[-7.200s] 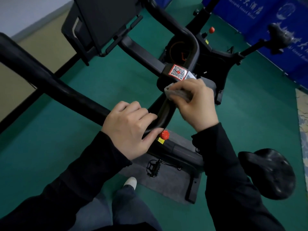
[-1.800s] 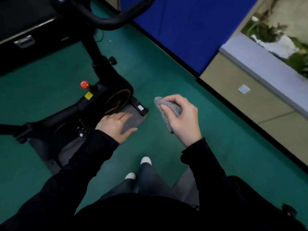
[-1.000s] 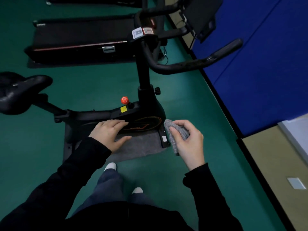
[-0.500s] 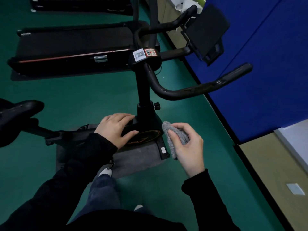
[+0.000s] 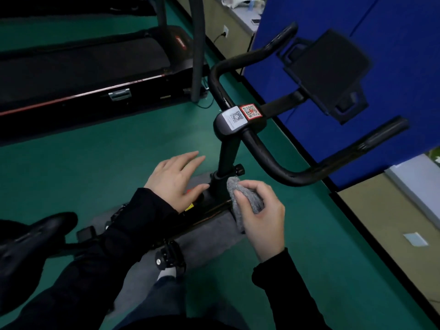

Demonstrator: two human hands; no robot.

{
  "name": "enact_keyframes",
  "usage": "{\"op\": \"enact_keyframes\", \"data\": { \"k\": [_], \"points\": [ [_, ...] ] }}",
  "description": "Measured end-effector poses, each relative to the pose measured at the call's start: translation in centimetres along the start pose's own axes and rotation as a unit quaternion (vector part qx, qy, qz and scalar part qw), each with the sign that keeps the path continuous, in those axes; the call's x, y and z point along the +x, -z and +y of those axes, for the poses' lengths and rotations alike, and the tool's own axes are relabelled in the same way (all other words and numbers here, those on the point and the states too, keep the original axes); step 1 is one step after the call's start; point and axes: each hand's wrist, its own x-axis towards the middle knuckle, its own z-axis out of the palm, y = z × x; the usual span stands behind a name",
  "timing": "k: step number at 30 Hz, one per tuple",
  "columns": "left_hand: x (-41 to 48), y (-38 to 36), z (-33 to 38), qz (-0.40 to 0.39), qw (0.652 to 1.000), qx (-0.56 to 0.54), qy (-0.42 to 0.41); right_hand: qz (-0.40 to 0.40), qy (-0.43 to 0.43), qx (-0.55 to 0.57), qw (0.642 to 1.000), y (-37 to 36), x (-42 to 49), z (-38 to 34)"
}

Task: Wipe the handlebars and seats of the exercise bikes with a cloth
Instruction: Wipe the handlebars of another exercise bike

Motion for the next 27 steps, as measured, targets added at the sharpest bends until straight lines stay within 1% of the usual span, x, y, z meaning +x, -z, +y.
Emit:
{"op": "enact_keyframes", "data": {
  "k": [5,9,11,12,15,18,20,22,27],
  "points": [
    [3.0,0.3,-1.1,-0.004,0.997,-0.008,-0.078,0.065,0.008,-0.033,0.997,-1.1,0.5,-1.2],
    [5.7,0.2,-0.7,0.013,0.991,-0.013,-0.13,0.13,0.037,-0.096,0.986,0.5,3.5,-2.1],
    [7.3,0.1,-0.3,0.028,0.988,-0.01,-0.15,0.14,0.051,-0.142,0.979,1.5,5.7,-2.6],
    [8.0,0.1,-0.1,0.037,0.987,-0.014,-0.159,0.132,0.058,-0.164,0.976,1.9,7.0,-2.7],
    [10.3,0.1,0.8,0.059,0.983,-0.028,-0.171,0.064,0.067,-0.221,0.971,2.4,10.8,-2.9],
    [12.3,-0.3,1.3,0.061,0.983,-0.034,-0.168,-0.053,0.061,-0.272,0.959,2.3,13.7,-2.2],
    [13.2,-0.6,1.5,0.067,0.983,-0.04,-0.165,-0.125,0.06,-0.286,0.948,2.1,14.6,-1.4],
    [13.5,-1.0,1.4,0.077,0.982,-0.047,-0.163,-0.165,0.071,-0.286,0.941,2.3,14.9,-0.8],
    [13.8,-1.5,1.3,0.116,0.977,-0.077,-0.159,-0.229,0.104,-0.284,0.925,3.1,15.9,-0.4]
  ]
}}
